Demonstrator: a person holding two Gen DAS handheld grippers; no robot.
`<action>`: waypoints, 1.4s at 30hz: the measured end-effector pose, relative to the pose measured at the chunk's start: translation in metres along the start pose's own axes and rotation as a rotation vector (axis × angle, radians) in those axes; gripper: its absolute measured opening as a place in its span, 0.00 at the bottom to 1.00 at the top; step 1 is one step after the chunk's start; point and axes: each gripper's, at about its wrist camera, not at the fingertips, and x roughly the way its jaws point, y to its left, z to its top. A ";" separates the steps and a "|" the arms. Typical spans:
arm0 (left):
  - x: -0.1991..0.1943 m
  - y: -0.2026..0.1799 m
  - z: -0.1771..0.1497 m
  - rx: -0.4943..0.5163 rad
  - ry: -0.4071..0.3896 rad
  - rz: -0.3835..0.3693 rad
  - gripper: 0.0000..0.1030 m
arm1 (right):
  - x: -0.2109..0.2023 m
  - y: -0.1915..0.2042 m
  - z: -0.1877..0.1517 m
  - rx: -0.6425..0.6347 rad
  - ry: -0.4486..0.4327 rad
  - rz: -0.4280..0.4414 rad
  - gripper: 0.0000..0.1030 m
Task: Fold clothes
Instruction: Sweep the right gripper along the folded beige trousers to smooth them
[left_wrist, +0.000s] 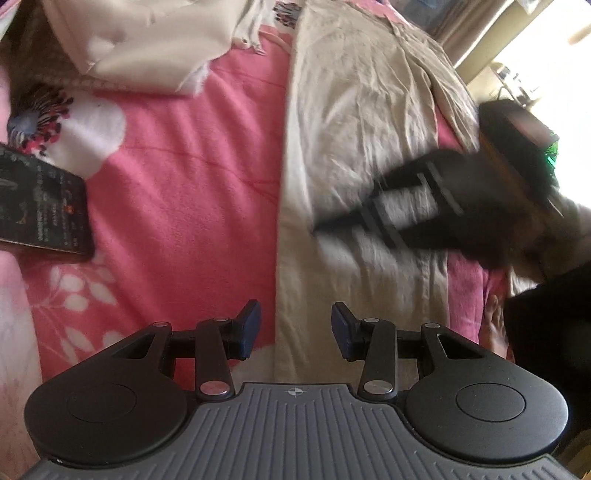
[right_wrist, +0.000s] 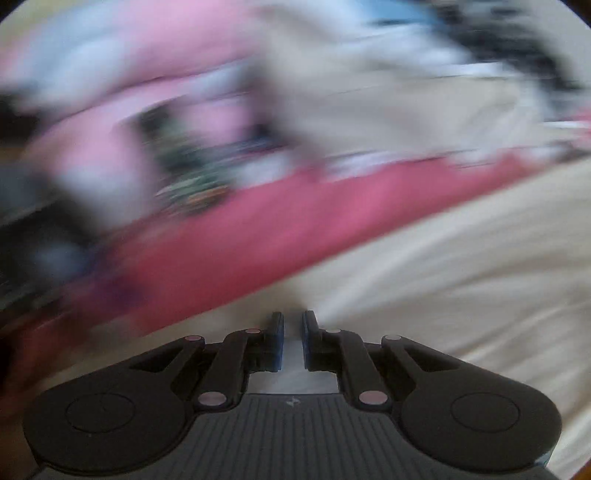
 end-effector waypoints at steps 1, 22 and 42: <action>0.001 0.000 0.002 -0.003 -0.003 -0.005 0.40 | -0.005 0.009 -0.005 -0.009 0.022 0.074 0.09; 0.030 -0.005 0.016 0.026 0.038 -0.096 0.40 | -0.090 -0.045 -0.045 0.192 -0.017 -0.021 0.11; 0.039 0.000 0.016 0.038 0.057 -0.130 0.40 | -0.122 -0.056 -0.047 0.174 0.034 -0.072 0.13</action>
